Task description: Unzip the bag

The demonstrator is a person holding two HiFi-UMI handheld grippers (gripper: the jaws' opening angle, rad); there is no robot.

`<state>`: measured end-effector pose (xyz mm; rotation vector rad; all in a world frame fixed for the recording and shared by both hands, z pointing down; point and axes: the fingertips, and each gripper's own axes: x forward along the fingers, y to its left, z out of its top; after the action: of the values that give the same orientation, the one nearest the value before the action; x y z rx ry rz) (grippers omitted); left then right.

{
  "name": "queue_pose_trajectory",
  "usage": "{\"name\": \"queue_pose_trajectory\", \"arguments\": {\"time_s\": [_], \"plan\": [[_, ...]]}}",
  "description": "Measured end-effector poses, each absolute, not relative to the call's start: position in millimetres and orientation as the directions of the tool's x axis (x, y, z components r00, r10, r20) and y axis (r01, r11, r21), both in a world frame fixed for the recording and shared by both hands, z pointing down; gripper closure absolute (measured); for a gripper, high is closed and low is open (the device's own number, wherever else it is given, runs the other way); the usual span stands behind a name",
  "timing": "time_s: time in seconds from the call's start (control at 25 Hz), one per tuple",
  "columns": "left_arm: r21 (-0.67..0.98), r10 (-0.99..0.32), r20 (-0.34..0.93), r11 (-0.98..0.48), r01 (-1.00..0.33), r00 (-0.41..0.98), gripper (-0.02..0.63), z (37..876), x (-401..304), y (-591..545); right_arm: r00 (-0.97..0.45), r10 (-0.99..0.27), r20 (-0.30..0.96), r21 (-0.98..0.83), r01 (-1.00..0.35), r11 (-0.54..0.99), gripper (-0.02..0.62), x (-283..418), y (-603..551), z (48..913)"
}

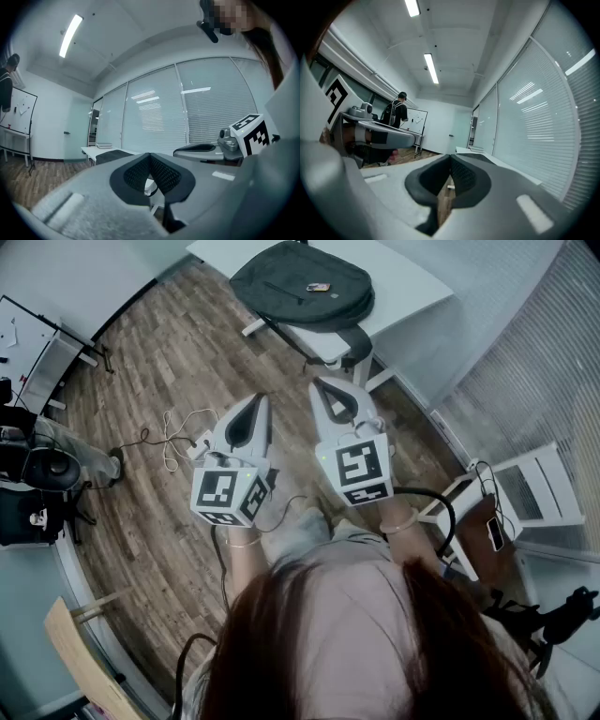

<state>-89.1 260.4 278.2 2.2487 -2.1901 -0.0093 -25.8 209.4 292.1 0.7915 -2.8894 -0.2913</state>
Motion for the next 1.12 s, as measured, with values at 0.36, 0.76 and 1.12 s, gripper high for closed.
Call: {"name": "queue_pose_trajectory", "arguments": {"time_s": [0.36, 0.76, 1.12], "plan": [[0.018, -0.996, -0.001, -0.093, -0.996, 0.093, 0.597, 283, -144, 239, -0.830, -0.555, 0.053, 0.139, -0.545, 0.827, 0.592, -76, 194, 294], [0.037, -0.986, -0.010, -0.167, -0.985, 0.166, 0.597, 288, -195, 224, -0.782, -0.621, 0.054, 0.115, -0.613, 0.782, 0.592, -116, 180, 300], [0.058, -0.975, -0.004, -0.222, -0.973, 0.222, 0.597, 299, -205, 206, -0.772, -0.632, 0.066, 0.104, -0.625, 0.774, 0.592, -137, 172, 307]]}}
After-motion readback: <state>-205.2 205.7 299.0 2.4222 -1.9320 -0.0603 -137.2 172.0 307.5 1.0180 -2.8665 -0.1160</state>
